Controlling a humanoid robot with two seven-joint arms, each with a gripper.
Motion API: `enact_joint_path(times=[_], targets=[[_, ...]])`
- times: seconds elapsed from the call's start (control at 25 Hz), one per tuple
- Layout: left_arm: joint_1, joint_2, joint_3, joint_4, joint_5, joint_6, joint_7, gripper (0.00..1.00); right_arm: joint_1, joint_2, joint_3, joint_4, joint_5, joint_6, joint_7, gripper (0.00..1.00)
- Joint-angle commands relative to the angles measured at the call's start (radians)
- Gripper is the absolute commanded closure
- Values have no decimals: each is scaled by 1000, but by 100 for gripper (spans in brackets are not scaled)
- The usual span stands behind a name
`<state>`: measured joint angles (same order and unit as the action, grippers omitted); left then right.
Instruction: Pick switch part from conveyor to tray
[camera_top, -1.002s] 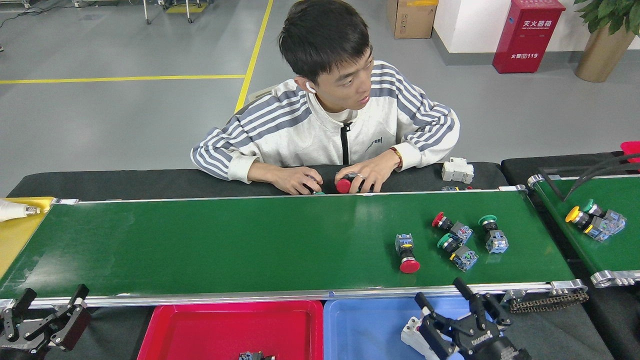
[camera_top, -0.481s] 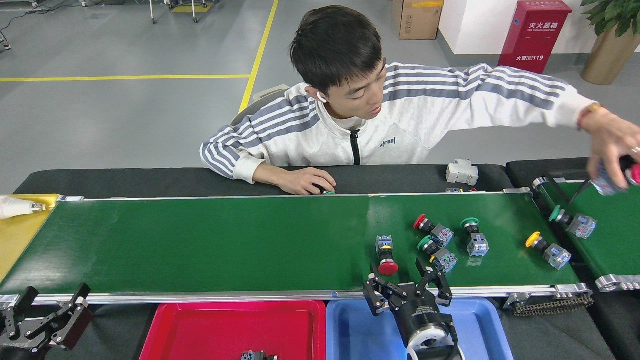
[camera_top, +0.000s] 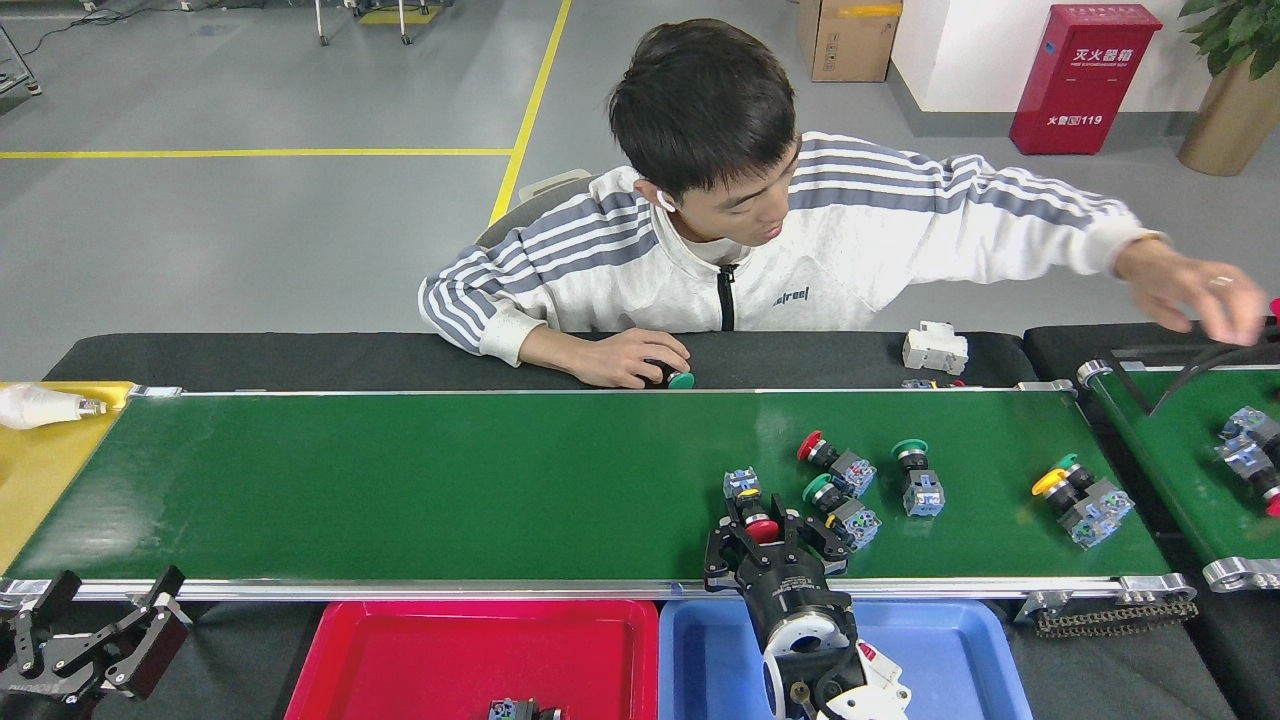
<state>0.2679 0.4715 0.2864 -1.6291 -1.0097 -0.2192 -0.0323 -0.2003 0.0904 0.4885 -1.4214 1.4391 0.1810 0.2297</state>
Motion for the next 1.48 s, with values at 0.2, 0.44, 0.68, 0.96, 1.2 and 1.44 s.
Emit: enact_joint_path(times=[0.2, 0.44, 0.68, 0.96, 1.2, 1.44], targets=[[-7, 12, 10, -6, 0, -3, -1, 0, 71, -34, 39, -145, -2, -574, -20, 0], [-9, 10, 10, 5, 0, -5, -3, 0, 85, -18, -36, -168, -40, -581, -30, 1], [-9, 9, 11, 15, 0, -3, -3, 0, 239, -15, -291, -266, -69, -118, -75, 2], [-12, 9, 10, 18, -1, -3, -3, 0, 268, -83, -315, -309, -69, 66, -79, 2], [-47, 7, -10, 34, -3, -3, -3, 0, 157, -84, -252, -209, -55, 69, -49, 2], [-68, 13, -18, 57, -1, -3, -3, 0, -1, -23, -146, -19, -48, 71, -15, 2]])
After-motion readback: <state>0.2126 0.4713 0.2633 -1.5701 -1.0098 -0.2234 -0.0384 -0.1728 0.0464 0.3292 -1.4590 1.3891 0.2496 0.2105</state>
